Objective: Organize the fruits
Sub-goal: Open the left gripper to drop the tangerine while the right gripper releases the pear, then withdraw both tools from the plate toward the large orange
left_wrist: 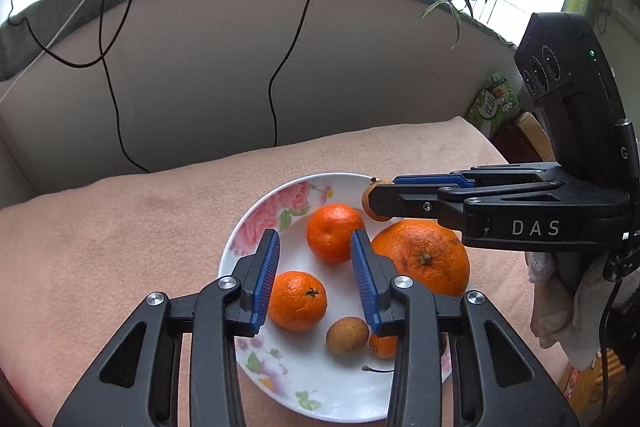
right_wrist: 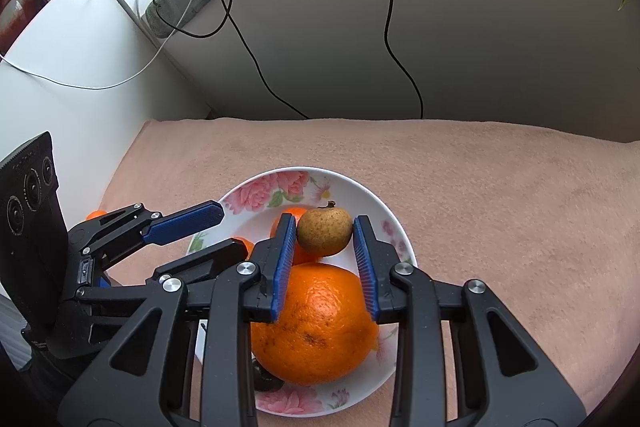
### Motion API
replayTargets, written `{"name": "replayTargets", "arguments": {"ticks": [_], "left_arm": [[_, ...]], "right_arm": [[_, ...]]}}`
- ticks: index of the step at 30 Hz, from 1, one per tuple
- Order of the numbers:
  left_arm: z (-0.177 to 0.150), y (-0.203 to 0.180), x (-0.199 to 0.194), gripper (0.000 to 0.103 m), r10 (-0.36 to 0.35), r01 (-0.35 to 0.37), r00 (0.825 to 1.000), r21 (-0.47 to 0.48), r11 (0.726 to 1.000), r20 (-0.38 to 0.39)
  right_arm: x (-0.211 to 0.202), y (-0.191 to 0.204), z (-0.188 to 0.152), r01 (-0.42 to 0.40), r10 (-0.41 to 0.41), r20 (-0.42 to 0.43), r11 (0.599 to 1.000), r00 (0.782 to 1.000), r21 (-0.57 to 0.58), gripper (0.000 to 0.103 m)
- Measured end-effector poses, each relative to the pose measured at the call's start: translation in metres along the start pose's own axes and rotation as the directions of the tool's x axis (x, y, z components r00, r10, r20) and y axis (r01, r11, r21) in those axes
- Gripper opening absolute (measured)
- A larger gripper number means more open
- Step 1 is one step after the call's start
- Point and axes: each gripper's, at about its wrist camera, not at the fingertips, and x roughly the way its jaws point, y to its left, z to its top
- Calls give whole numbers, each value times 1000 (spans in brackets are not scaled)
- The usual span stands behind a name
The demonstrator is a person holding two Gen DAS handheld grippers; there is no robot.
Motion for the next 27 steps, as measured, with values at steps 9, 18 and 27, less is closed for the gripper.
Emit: {"name": "replayTargets", "arguments": {"ticks": [9, 18, 27], "left_arm": [[-6, 1, -13, 36, 9, -9, 1000, -5, 1000, 20], [-12, 1, -32, 37, 17, -17, 999, -1, 1000, 47], [-23, 2, -64, 58, 42, -43, 994, -1, 999, 104]], "right_arm": [[-5, 3, -4, 2, -2, 12, 1000, 1000, -1, 49], [-23, 13, -8, 5, -5, 48, 1000, 999, -9, 59], [-44, 30, -15, 30, -28, 91, 999, 995, -19, 70]]}}
